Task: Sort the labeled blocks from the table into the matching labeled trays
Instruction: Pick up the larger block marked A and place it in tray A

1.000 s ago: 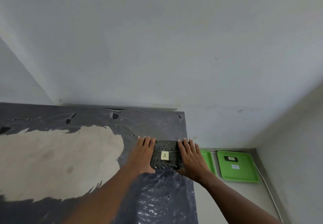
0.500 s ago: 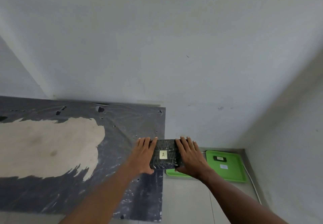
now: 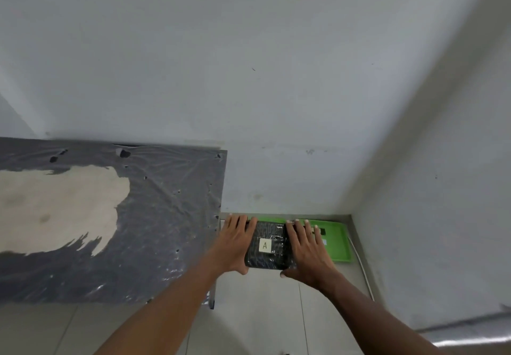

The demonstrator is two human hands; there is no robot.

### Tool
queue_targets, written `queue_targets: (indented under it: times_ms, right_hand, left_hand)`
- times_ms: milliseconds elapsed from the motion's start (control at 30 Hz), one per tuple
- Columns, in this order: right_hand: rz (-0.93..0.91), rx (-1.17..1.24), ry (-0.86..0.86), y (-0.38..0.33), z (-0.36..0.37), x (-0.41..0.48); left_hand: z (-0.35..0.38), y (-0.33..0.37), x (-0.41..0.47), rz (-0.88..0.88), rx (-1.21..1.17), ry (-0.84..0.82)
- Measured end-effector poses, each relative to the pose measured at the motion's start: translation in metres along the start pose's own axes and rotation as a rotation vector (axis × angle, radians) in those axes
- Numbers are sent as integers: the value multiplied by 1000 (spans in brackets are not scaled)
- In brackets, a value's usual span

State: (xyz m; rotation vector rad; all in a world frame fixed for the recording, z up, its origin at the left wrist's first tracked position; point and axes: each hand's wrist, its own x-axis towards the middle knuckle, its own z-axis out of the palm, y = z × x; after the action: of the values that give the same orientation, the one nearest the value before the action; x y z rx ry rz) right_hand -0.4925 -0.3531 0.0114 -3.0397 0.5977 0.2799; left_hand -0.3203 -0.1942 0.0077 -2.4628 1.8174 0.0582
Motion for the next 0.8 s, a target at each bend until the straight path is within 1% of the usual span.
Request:
queue_targets:
  times_ms: [200,300,467,667,800]
  right_hand:
    - [-22,26,-45,69,17,5]
    - [-54,55,-76,108,26,18]
    - [-117,75,-105,159,48,50]
    - [-95,155,-123,200,88,90]
    - [-68,238,-113,218,144,132]
  left_hand:
    - [13,45,60,43,-10,-46]
    - [23,65,94,17,-48,-88]
    - [45,85,138,-76,-113,-147]
    - [90,66,173,-203,-163,-239]
    - [150,36,202,-240,-179,-265]
